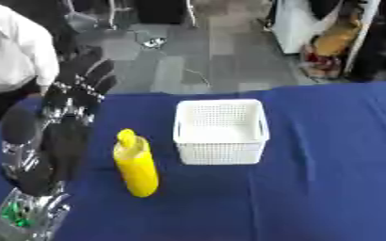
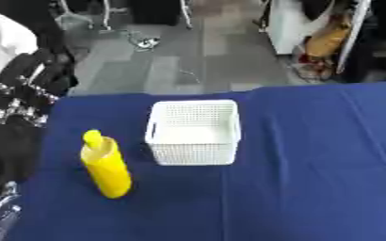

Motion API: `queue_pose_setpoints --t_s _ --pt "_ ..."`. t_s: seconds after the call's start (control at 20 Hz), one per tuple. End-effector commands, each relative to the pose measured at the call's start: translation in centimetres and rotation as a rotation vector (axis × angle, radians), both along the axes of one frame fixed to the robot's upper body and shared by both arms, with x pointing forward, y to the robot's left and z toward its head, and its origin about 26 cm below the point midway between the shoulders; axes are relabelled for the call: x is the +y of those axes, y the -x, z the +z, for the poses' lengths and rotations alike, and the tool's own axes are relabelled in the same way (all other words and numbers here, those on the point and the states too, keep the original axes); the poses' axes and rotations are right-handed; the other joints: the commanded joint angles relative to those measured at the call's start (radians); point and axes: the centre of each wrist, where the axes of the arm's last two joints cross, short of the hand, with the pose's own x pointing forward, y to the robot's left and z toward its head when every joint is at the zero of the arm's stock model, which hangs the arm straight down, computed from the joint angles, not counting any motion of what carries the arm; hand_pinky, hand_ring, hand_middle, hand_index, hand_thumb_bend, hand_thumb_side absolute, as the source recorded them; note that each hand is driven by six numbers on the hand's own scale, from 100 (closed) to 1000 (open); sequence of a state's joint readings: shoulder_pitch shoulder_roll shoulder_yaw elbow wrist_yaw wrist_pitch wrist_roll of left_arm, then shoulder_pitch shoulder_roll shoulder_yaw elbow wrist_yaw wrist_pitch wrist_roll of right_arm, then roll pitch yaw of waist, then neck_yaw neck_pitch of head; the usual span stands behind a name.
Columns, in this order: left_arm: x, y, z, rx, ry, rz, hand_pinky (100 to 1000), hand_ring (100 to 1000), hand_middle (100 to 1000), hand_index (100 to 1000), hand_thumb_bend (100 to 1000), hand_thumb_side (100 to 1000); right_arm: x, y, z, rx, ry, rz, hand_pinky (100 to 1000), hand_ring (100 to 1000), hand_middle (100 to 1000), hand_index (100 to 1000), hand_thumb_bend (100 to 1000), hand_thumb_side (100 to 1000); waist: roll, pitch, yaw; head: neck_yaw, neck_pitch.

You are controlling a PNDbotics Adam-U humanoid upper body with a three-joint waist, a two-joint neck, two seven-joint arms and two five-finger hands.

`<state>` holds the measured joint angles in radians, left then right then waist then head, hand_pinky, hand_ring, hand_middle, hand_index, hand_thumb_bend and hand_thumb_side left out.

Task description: Pick up objects on the table and place them in the box.

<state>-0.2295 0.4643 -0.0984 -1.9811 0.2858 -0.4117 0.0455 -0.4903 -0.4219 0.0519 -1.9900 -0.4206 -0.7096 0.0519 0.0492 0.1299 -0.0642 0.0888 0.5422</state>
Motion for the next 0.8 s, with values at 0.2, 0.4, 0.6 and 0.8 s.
queue_pose_setpoints --t_s 0.2,0.4,0.6,0.8 --pt "0.46 0.26 0.82 -0.027 -0.025 0.003 991 1000 1000 1000 489 1000 -0.21 0.20 0.79 -0.025 0.008 -0.001 276 367 475 665 100 954 0.000 -0.012 0.002 0.008 -0.007" --pt "0.46 0.26 0.82 -0.027 -0.027 0.003 991 1000 1000 1000 489 1000 -0.21 0.20 0.79 -0.026 0.008 -0.001 276 367 475 665 100 953 0.000 -0.011 0.003 0.008 -0.006" --pt "0.50 0.26 0.83 -0.027 -0.031 0.003 988 1000 1000 1000 486 1000 -0.22 0.20 0.79 -0.026 0.007 -0.002 275 367 475 665 100 954 0.000 -0.011 0.002 0.008 -0.008" --pt "1.17 0.21 1.41 -0.029 -0.075 0.031 940 963 1000 1000 463 1000 -0.31 0.19 0.80 -0.031 0.001 -0.007 276 367 475 662 100 956 -0.002 -0.009 -0.003 0.002 -0.018"
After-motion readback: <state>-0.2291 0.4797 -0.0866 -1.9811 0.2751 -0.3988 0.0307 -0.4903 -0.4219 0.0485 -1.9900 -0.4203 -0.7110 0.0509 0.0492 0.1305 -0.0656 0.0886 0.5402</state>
